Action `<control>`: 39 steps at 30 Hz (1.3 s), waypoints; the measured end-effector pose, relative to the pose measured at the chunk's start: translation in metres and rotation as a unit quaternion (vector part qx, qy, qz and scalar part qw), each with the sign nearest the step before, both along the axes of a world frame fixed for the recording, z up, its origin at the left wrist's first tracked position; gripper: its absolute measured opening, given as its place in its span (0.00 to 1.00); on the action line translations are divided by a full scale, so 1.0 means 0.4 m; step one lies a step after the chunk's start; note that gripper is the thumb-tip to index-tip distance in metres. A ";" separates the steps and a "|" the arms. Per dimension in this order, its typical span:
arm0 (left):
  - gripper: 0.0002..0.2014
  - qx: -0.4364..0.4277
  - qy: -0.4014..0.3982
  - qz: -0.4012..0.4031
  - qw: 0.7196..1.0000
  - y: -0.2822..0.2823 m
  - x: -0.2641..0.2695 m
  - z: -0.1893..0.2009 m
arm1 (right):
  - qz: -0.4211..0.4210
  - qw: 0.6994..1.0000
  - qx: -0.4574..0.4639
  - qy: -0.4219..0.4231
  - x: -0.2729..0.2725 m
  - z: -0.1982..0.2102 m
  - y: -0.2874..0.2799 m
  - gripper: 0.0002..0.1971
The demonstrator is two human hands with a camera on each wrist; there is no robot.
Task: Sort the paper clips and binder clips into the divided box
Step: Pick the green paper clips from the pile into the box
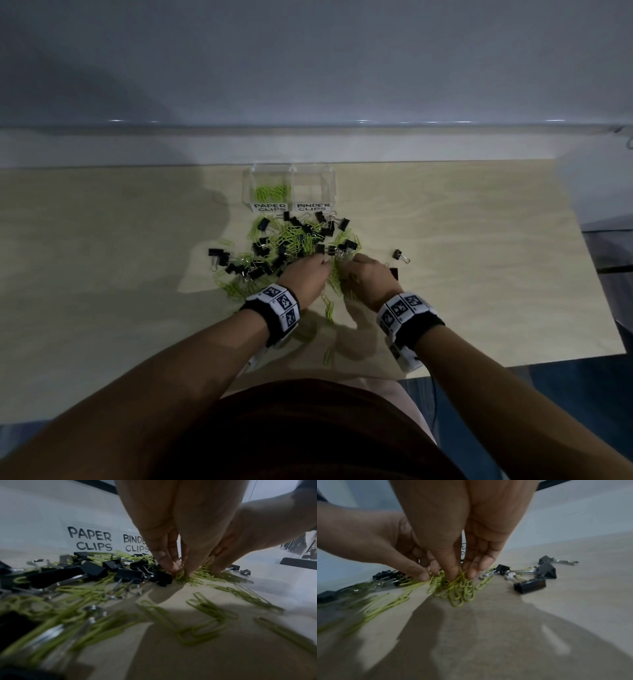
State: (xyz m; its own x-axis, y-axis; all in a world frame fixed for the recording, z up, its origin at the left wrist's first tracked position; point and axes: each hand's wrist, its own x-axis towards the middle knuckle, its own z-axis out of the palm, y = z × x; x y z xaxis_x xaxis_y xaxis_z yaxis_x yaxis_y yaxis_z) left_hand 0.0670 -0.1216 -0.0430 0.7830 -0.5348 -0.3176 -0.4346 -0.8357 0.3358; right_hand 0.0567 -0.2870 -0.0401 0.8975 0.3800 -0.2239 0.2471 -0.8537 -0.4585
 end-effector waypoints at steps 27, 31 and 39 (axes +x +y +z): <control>0.09 -0.248 -0.038 0.399 0.882 0.220 0.233 0.102 | -0.144 0.983 0.107 0.048 0.381 0.149 0.291 0.12; 0.08 -0.230 0.040 0.284 0.930 0.169 0.112 0.085 | -0.087 0.992 0.079 0.044 0.282 0.145 0.185 0.09; 0.17 -0.007 0.088 0.121 0.989 0.018 -0.028 0.014 | -0.126 0.981 -0.059 0.132 0.024 0.079 0.012 0.06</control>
